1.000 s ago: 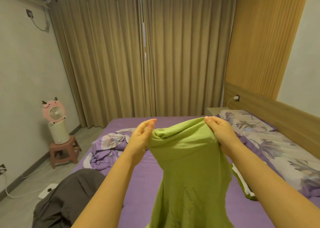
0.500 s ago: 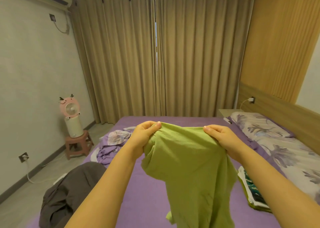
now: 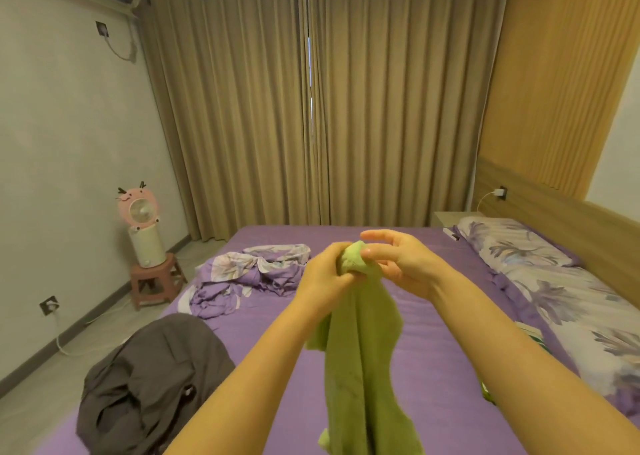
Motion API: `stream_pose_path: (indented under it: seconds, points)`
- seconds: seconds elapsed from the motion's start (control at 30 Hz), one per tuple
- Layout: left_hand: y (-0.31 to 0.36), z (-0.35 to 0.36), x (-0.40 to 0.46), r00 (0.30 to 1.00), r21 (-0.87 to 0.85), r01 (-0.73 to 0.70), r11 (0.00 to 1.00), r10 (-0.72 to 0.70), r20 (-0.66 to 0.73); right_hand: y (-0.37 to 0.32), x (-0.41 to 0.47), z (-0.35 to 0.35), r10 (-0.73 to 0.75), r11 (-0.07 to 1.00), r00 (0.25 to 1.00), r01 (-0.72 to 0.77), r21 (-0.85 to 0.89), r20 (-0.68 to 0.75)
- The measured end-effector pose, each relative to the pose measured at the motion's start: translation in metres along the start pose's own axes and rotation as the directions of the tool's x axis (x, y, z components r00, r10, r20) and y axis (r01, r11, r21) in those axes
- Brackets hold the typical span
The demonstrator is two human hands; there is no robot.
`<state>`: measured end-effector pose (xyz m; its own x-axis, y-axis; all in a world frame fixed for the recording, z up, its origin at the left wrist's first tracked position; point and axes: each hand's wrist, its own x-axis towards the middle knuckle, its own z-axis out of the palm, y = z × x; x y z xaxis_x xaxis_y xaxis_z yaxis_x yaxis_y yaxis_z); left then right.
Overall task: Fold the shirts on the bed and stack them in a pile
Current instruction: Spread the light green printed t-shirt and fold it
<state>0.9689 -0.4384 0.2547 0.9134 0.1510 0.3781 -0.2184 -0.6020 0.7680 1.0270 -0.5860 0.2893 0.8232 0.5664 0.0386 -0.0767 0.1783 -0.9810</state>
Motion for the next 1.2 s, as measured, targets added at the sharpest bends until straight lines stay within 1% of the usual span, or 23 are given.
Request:
stream_pose_path:
  seconds: [0.03,0.07,0.13,0.2,0.23,0.27,0.33,0.43,0.5,0.57,0.6,0.63,0.7,0.73,0.8,0.87,0.9,1.0,1.07,1.2]
  points:
    - [0.000,-0.002,0.002,0.998,0.043,-0.005,0.999,0.007,-0.058,0.000,-0.002,-0.002,-0.028,1.000,0.999,0.028,0.005,-0.019]
    - [0.001,-0.004,0.003,0.995,0.061,-0.017,0.998,0.023,-0.097,0.002,-0.004,-0.005,-0.055,0.998,0.998,0.054,-0.027,-0.030]
    - [0.004,-0.011,0.006,0.991,0.030,-0.039,0.999,0.043,-0.129,0.009,-0.010,-0.009,-0.056,0.977,0.998,0.053,-0.208,-0.012]
    - [0.010,-0.020,0.009,0.989,-0.014,-0.050,0.999,0.048,-0.137,0.024,-0.015,-0.011,0.014,0.921,0.998,0.012,-0.390,0.064]
    - [0.013,-0.025,0.010,0.989,-0.034,-0.052,0.998,0.047,-0.138,0.032,-0.017,-0.010,0.036,0.902,0.995,0.005,-0.431,0.088]
    - [0.015,-0.030,0.012,0.989,-0.050,-0.054,0.997,0.046,-0.140,0.037,-0.019,-0.010,0.032,0.899,0.996,0.009,-0.437,0.087]
    - [0.017,-0.043,0.013,0.989,-0.052,-0.046,0.998,0.038,-0.146,0.037,-0.021,-0.011,-0.014,0.929,0.999,0.029,-0.368,0.044]
    - [0.010,-0.063,0.016,0.990,0.044,0.002,0.999,0.005,-0.144,0.025,-0.020,-0.013,-0.090,0.964,0.996,0.082,-0.254,-0.023]
    - [0.000,-0.072,0.015,0.990,0.133,0.057,0.989,-0.039,-0.135,0.016,-0.018,-0.011,-0.119,0.965,0.993,0.113,-0.235,-0.011]
    - [-0.008,-0.074,0.011,0.992,0.166,0.077,0.983,-0.059,-0.107,0.010,-0.013,-0.003,-0.138,0.957,0.990,0.140,-0.254,0.028]
    - [-0.010,-0.073,0.008,0.998,0.161,0.039,0.986,-0.029,-0.060,0.008,-0.010,0.002,-0.146,0.949,0.988,0.152,-0.276,0.043]
    - [-0.010,-0.069,0.005,1.000,0.124,-0.002,0.992,-0.001,0.024,0.007,-0.007,0.007,-0.157,0.938,0.986,0.164,-0.306,0.048]
    - [-0.006,-0.059,0.003,0.982,0.051,-0.017,0.999,0.008,0.189,0.007,0.000,0.019,-0.177,0.911,0.983,0.179,-0.371,0.041]
    - [-0.004,-0.054,0.003,0.974,0.052,-0.017,0.998,0.004,0.226,0.008,0.003,0.023,-0.185,0.903,0.982,0.182,-0.390,0.029]
    - [-0.007,-0.046,0.006,0.976,0.098,-0.031,0.995,0.009,0.216,0.013,0.008,0.026,-0.203,0.905,0.979,0.184,-0.384,-0.009]
    - [-0.011,-0.041,0.009,0.983,0.088,-0.028,0.996,0.012,0.182,0.022,0.009,0.022,-0.203,0.920,0.978,0.177,-0.350,-0.039]
    - [-0.014,-0.039,0.010,0.983,0.075,-0.022,0.997,0.008,0.186,0.029,0.008,0.020,-0.193,0.929,0.980,0.167,-0.329,-0.048]
    - [-0.016,-0.033,0.012,0.974,0.059,-0.015,0.998,0.002,0.225,0.057,0.002,0.011,-0.146,0.972,0.986,0.128,-0.198,-0.078]
    - [-0.014,-0.029,0.015,0.980,0.021,0.010,1.000,-0.014,0.201,0.076,-0.002,0.005,-0.121,0.983,0.990,0.109,-0.149,-0.072]
    - [-0.006,-0.030,0.023,0.998,-0.073,0.038,0.997,-0.035,0.049,0.110,-0.011,0.002,-0.074,0.963,0.995,0.055,-0.265,-0.060]
